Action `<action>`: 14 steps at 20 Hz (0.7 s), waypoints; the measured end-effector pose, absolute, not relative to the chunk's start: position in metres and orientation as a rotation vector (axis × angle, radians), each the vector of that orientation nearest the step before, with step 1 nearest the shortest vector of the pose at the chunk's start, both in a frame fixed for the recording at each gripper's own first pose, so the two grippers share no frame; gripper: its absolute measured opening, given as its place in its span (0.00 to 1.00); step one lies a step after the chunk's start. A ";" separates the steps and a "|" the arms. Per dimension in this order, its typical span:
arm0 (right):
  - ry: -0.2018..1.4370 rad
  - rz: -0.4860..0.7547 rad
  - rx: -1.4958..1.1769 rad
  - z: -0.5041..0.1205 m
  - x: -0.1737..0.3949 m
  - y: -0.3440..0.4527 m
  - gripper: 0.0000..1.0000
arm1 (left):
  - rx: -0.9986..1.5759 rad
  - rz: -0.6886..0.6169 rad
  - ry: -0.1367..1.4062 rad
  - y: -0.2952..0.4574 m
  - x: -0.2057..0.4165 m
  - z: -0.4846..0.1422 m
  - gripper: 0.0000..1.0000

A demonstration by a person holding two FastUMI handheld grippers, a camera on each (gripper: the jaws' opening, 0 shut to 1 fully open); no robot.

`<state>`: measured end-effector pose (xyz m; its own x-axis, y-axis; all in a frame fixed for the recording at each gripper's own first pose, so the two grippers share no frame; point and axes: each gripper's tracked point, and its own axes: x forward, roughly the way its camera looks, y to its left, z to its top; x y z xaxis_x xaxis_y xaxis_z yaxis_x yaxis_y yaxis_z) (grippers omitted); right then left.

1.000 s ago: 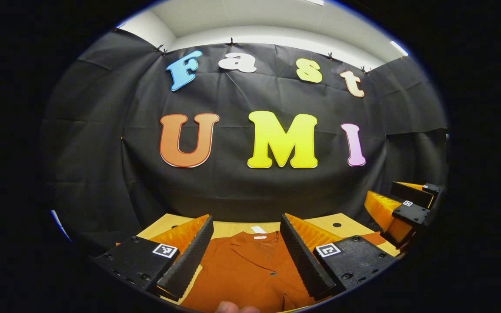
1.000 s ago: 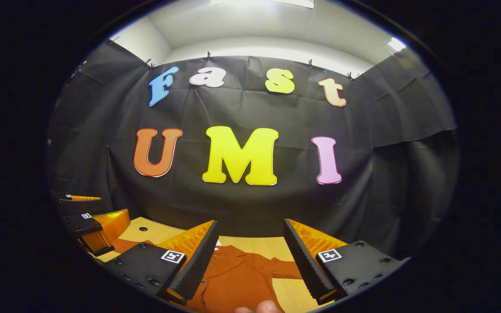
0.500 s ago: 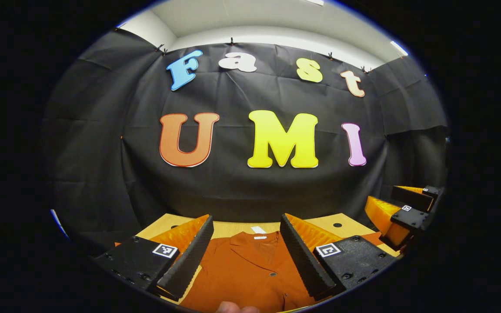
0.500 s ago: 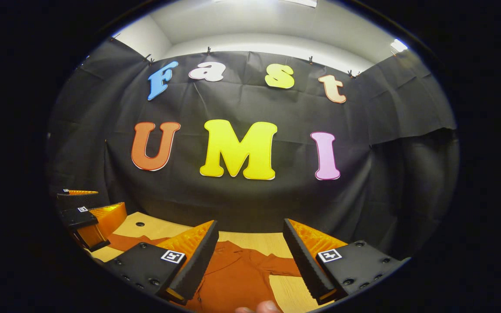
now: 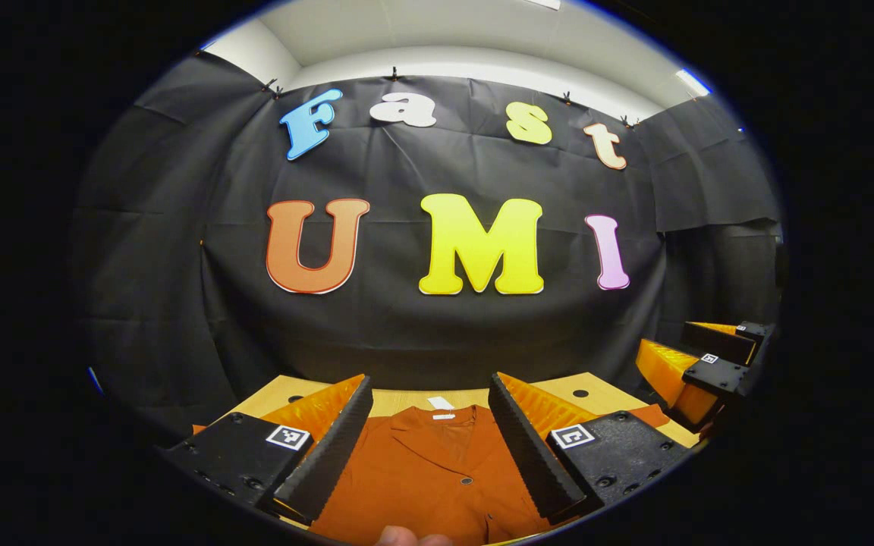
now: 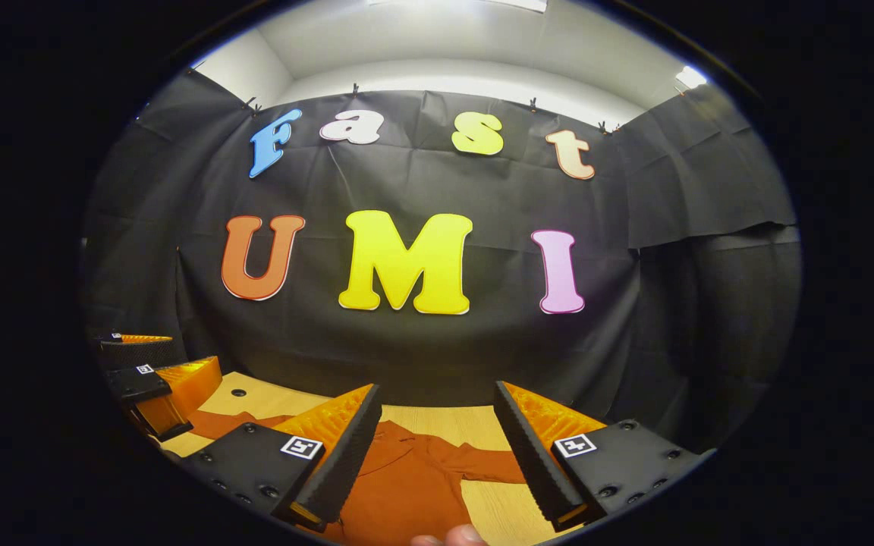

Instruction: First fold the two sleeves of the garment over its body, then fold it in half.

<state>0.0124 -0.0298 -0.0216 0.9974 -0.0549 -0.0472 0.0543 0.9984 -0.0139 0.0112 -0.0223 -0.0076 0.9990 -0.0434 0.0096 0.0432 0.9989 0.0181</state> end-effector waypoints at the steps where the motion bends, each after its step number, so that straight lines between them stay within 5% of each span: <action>1: 0.044 -0.056 -0.014 -0.020 0.012 -0.031 0.94 | 0.022 -0.042 -0.005 -0.023 0.010 -0.009 0.99; 14: 0.058 -0.011 0.006 -0.023 0.012 -0.032 0.95 | 0.011 -0.031 -0.017 -0.034 0.008 -0.001 0.99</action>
